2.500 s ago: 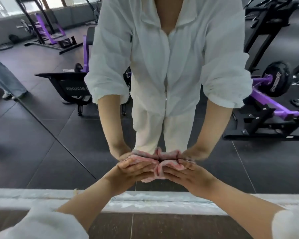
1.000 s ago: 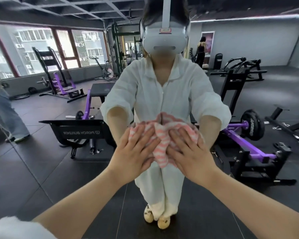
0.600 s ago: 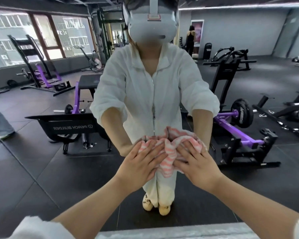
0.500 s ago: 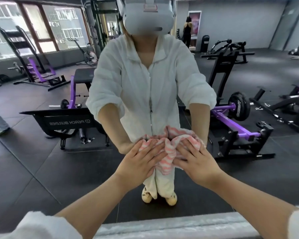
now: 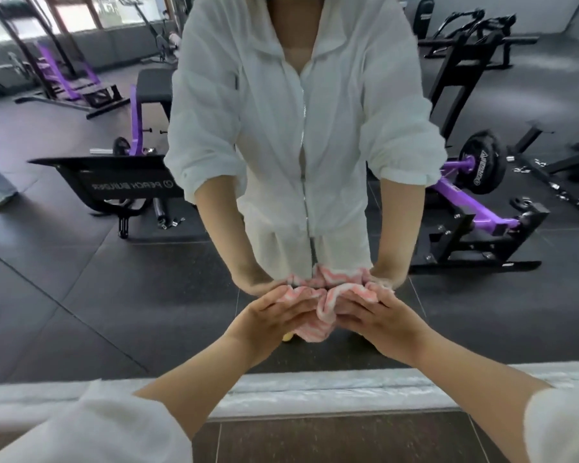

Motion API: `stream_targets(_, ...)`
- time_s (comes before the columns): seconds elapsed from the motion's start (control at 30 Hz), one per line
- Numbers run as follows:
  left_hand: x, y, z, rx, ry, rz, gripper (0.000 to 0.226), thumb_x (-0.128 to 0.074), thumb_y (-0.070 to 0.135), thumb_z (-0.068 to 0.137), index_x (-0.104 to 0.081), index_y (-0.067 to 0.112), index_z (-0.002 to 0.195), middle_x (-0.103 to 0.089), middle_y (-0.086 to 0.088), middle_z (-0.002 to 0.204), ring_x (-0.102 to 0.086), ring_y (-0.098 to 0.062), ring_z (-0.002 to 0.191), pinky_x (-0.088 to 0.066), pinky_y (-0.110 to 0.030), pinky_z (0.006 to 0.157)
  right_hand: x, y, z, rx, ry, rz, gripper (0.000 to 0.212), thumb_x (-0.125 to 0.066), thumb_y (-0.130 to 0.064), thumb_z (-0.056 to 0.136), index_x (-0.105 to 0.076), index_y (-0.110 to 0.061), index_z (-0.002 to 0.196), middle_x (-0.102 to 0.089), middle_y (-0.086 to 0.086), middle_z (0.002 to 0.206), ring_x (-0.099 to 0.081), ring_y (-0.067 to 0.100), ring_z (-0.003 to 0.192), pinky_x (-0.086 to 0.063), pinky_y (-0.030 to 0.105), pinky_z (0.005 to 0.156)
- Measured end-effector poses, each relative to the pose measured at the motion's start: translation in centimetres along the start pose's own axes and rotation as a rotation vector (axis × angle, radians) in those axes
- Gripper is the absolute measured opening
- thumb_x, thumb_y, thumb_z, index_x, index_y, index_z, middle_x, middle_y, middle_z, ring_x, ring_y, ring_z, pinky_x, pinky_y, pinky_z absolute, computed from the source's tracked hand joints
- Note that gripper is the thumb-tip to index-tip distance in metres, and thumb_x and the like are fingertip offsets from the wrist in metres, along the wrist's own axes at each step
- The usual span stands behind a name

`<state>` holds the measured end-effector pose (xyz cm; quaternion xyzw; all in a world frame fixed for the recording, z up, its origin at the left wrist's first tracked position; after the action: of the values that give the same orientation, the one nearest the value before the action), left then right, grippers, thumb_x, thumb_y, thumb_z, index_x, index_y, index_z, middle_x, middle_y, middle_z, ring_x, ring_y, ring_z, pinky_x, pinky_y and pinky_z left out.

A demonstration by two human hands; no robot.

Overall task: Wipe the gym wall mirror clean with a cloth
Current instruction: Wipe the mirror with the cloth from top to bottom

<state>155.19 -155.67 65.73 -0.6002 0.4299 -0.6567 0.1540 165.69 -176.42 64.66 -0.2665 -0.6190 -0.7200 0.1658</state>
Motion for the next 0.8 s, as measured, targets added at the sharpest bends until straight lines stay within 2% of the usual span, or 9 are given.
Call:
stream_targets(0.1,-1.5,3.4,-0.6,-0.111,-0.207,0.056,0.109,-0.048,0.044,0.087,0.039,0.0,0.136,0.049,-0.022,0.139,0.041,-0.037,0.131,0.028,-0.054,0.106,-0.9,-2.1,-0.9,0.156,-0.157,-0.027,0.081,-0.04,-0.026,0.086,0.007,-0.026,0.151,0.025,0.006,0.158,0.027,0.034,0.141,0.026,0.054,0.109)
stream_targets(0.17,-1.8,5.5,0.2,-0.207,-0.265,0.109,0.092,-0.04,0.033,0.098,0.038,0.005,0.138,0.055,-0.017,0.132,0.045,-0.034,0.124,0.033,-0.054,0.097,-1.7,-3.6,-1.2,0.329,-0.29,-0.004,0.079,-0.035,-0.023,0.097,0.027,-0.018,0.147,0.051,0.008,0.138,0.044,0.033,0.125,0.039,0.054,0.094)
stream_targets(0.3,-1.2,8.1,1.9,-0.182,-0.441,0.073,0.076,-0.03,0.028,0.103,0.032,0.008,0.142,0.044,-0.005,0.145,0.035,-0.025,0.135,0.023,-0.044,0.103,-3.4,-5.4,-1.5,0.48,-0.56,0.111,0.082,-0.034,-0.03,0.103,0.038,-0.014,0.139,0.058,0.006,0.126,0.045,0.027,0.125,0.029,0.047,0.089)
stream_targets(0.43,-0.6,8.9,1.4,-0.029,-0.463,0.06,0.072,-0.021,0.031,0.103,0.035,0.002,0.138,0.048,-0.012,0.139,0.042,-0.03,0.127,0.032,-0.054,0.101,-3.6,-4.1,-2.6,0.534,-0.47,0.11,0.078,-0.025,-0.029,0.104,0.045,0.0,0.122,0.058,0.012,0.113,0.053,0.03,0.099,0.033,0.041,0.092)
stream_targets(0.53,1.0,8.0,1.2,0.046,-0.397,0.003,0.066,-0.011,0.025,0.101,0.04,-0.002,0.133,0.05,-0.017,0.136,0.042,-0.032,0.127,0.04,-0.055,0.089,-4.1,-1.5,-4.4,0.388,-0.199,0.083,0.077,-0.036,-0.034,0.1,0.021,-0.012,0.147,0.044,0.011,0.141,0.044,0.031,0.125,0.037,0.049,0.101)
stream_targets(0.6,2.6,6.8,1.4,0.11,-0.332,-0.051,0.068,-0.013,0.027,0.101,0.042,-0.003,0.128,0.048,-0.017,0.135,0.042,-0.034,0.126,0.044,-0.052,0.087,-4.8,0.8,-5.9,0.238,-0.021,0.023,0.081,-0.048,-0.037,0.087,-0.005,-0.018,0.154,0.012,0.008,0.16,0.022,0.034,0.144,0.017,0.048,0.115)
stream_targets(0.63,3.6,6.0,1.7,0.179,-0.228,-0.063,0.065,-0.013,0.027,0.1,0.033,-0.003,0.134,0.04,-0.018,0.142,0.036,-0.036,0.132,0.041,-0.051,0.092,-4.6,2.0,-6.6,0.168,0.039,0.016,0.082,-0.048,-0.036,0.084,-0.01,-0.018,0.154,0.005,0.008,0.161,0.015,0.034,0.146,0.009,0.048,0.117)
stream_targets(0.73,6.7,3.3,2.6,0.393,0.158,-0.133,0.059,-0.022,0.029,0.088,-0.027,0.007,0.142,-0.017,-0.013,0.152,-0.017,-0.031,0.142,0.012,-0.047,0.116,-3.4,6.0,-8.1,0.007,0.3,0.005,0.072,-0.037,-0.028,0.087,-0.009,-0.013,0.152,0.005,0.01,0.16,0.009,0.035,0.147,0.009,0.053,0.117)
stream_targets(0.8,9.5,1.5,3.8,0.431,0.294,-0.17,0.057,-0.028,0.032,0.086,-0.04,0.007,0.136,-0.029,-0.01,0.147,-0.027,-0.027,0.137,0.004,-0.044,0.117,-2.6,8.7,-8.5,-0.107,0.36,0.082,0.07,-0.032,-0.026,0.087,-0.01,-0.011,0.152,0.002,0.01,0.16,0.007,0.033,0.148,0.01,0.054,0.117)
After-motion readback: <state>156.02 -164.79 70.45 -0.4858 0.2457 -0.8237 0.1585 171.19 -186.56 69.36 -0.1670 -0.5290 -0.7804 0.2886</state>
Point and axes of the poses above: each hand's wrist, its own z-axis towards the middle knuckle, its own x-axis out of the back of the hand, y = z × x, the point moved 3 cm from there along z, towards the middle knuckle
